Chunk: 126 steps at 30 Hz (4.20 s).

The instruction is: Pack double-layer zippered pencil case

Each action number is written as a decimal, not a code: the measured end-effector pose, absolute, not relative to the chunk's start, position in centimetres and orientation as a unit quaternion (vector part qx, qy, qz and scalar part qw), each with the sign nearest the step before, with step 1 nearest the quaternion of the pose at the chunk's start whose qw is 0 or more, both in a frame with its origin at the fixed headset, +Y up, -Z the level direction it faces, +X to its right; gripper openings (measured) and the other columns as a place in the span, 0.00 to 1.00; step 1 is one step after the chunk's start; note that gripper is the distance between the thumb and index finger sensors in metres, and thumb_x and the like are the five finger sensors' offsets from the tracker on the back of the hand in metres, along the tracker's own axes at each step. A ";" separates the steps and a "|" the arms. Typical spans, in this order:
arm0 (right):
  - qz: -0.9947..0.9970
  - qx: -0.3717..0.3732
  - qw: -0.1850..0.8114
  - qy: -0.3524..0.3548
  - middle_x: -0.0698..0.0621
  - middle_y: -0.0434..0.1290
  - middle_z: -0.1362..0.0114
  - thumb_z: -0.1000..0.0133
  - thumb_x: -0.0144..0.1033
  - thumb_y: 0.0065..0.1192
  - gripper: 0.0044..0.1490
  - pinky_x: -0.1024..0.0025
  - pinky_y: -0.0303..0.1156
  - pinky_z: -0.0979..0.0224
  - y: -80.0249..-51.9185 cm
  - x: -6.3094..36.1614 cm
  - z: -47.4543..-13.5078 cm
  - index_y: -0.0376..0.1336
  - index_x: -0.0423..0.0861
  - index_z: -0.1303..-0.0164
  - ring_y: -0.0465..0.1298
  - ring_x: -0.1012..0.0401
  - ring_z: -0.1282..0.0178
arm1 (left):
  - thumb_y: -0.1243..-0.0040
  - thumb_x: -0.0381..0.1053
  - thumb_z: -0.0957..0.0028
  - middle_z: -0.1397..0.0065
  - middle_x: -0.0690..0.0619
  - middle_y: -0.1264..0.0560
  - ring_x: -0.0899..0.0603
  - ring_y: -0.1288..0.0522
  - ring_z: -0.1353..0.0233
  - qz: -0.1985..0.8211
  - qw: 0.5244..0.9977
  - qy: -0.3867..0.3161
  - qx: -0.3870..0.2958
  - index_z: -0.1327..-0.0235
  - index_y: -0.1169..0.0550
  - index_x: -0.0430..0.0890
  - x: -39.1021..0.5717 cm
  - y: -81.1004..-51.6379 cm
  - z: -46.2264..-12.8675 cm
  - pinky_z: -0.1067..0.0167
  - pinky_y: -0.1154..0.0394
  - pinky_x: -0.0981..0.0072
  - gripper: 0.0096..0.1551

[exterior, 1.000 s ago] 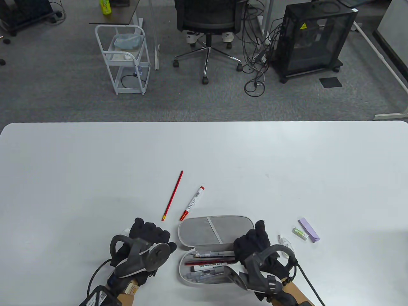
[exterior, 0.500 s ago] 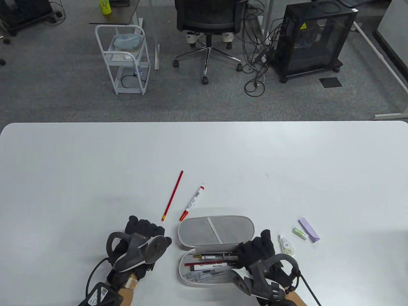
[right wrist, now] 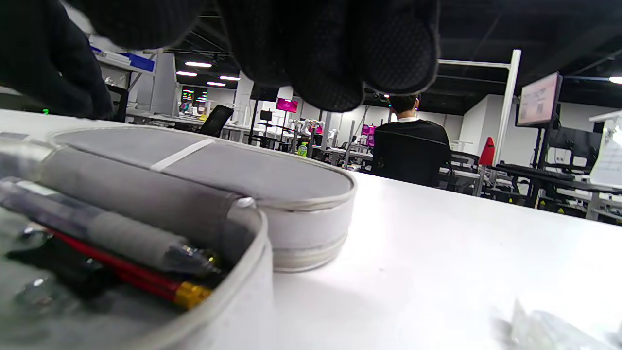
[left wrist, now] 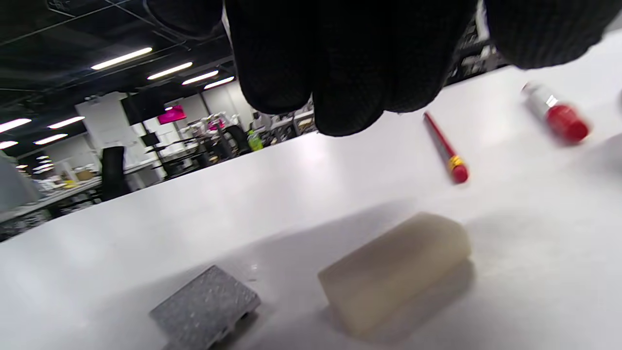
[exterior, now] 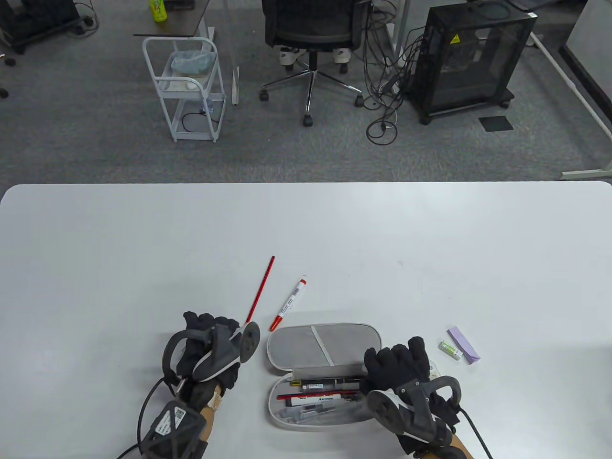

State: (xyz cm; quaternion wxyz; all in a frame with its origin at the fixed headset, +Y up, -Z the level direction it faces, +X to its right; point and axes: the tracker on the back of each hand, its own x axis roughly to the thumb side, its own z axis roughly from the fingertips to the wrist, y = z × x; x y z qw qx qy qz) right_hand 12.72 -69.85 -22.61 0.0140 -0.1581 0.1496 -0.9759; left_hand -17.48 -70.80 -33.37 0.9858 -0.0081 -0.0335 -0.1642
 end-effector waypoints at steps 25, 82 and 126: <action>-0.985 -0.105 -0.021 0.133 0.49 0.78 0.34 0.53 0.61 0.60 0.41 0.42 0.54 0.23 -69.2 14.4 -22.3 0.68 0.50 0.34 0.74 0.49 0.33 | 0.43 0.61 0.56 0.50 0.52 0.16 0.39 0.20 0.37 -0.179 0.972 0.089 -0.120 0.58 0.18 0.48 -15.1 -75.2 -39.6 0.29 0.36 0.39 0.24; -0.989 0.028 -0.140 0.024 0.48 0.78 0.35 0.52 0.62 0.58 0.41 0.44 0.56 0.24 -71.8 20.7 -26.0 0.68 0.48 0.33 0.75 0.49 0.35 | 0.46 0.69 0.56 0.44 0.56 0.15 0.41 0.20 0.34 -0.172 0.955 -0.210 0.122 0.52 0.18 0.55 -13.8 -67.7 -28.0 0.29 0.35 0.40 0.28; -0.979 0.049 -0.196 0.039 0.47 0.77 0.33 0.52 0.62 0.58 0.43 0.43 0.55 0.24 -70.9 23.3 -26.0 0.67 0.48 0.32 0.74 0.48 0.34 | 0.38 0.67 0.59 0.47 0.55 0.16 0.41 0.21 0.34 -0.062 0.980 -0.171 0.083 0.51 0.18 0.53 -9.5 -66.5 -37.3 0.29 0.36 0.38 0.28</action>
